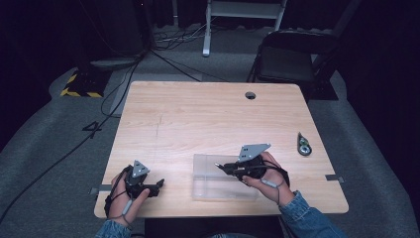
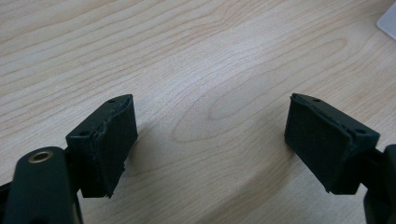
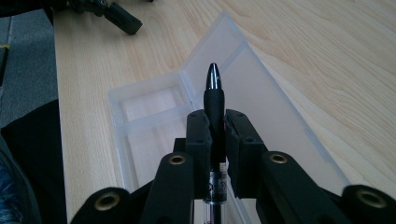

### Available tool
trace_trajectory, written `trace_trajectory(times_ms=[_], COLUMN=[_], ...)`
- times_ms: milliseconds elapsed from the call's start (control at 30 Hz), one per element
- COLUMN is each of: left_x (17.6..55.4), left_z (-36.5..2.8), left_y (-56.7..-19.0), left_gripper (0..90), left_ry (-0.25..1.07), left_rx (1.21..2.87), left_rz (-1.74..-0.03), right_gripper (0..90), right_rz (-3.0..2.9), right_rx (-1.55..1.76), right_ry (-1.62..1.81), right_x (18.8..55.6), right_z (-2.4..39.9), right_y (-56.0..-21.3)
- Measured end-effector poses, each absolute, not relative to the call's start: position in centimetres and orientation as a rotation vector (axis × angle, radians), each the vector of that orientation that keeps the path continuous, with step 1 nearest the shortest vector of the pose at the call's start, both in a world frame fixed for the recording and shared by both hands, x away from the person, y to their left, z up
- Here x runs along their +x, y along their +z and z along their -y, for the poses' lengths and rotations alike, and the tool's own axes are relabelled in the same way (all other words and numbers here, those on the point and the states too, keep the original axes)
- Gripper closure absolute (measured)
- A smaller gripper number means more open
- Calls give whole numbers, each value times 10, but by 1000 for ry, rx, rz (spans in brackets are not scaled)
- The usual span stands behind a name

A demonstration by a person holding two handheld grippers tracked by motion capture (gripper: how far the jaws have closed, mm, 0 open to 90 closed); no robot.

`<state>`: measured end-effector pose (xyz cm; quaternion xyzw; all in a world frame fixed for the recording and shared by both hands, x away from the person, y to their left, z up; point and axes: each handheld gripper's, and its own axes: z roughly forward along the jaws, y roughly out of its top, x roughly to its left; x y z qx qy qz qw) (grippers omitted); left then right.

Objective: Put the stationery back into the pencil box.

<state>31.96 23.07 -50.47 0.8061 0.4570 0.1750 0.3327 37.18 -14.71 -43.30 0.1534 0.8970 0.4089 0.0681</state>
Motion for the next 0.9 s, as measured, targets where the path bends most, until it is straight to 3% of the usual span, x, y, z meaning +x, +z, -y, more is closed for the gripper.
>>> trace_trajectory(times_ms=[900], left_x=[319], left_z=[-231], left_y=[-505], left_gripper=[175], left_ry=[456], left_rx=[2105], left_rz=[-1192], right_gripper=[801], right_rz=[-2825], right_rx=[373], right_ry=[1080], right_x=[373], right_z=[131], right_y=[-468])
